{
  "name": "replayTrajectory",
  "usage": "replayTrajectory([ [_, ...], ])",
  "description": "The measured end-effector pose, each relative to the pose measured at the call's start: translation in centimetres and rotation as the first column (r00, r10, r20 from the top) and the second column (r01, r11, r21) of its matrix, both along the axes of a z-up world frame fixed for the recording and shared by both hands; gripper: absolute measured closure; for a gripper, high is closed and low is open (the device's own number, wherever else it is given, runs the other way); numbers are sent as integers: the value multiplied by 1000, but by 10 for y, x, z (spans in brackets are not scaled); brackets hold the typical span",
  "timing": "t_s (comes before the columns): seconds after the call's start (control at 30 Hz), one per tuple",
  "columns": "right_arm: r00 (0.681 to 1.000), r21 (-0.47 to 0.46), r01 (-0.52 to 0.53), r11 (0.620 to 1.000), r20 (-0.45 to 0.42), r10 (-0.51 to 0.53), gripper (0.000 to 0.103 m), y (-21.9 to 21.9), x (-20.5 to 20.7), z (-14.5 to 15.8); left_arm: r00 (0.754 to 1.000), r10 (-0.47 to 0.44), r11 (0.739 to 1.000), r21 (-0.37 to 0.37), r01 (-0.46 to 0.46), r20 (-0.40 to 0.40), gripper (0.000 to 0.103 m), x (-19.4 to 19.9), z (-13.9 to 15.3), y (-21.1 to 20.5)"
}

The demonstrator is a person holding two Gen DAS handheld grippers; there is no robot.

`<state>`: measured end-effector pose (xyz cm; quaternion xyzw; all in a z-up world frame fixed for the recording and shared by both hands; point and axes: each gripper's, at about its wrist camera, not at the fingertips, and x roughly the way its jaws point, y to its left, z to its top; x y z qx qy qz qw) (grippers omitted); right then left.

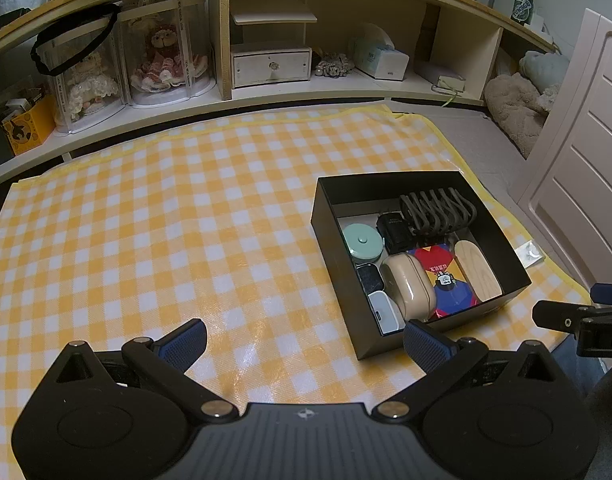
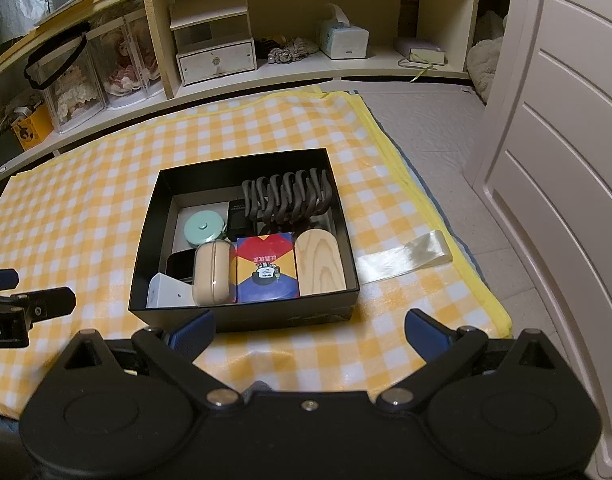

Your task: Organize rigid objects

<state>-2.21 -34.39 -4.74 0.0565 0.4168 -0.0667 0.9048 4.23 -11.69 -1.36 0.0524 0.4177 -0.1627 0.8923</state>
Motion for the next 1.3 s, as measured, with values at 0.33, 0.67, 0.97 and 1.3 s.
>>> replayTrajectory([
  [0.33,1000,0,-1,1000,-1,1,1,0,0,0,1000,-1,1000,0,1,0,0,0,0,0],
  [0.67,1000,2,-1,1000,-1,1,1,0,1,0,1000,1,1000,0,-1,0,0,0,-1,1],
  [0.97,1000,4,-3,1000,-1,3,1,1,0,-1,1000,1,1000,-1,-1,0,0,0,-1,1],
  [1.3,1000,5,-5,1000,-2,5,1,2,0,-2,1000,6,1000,-1,-6,-5,0,0,-2,1],
])
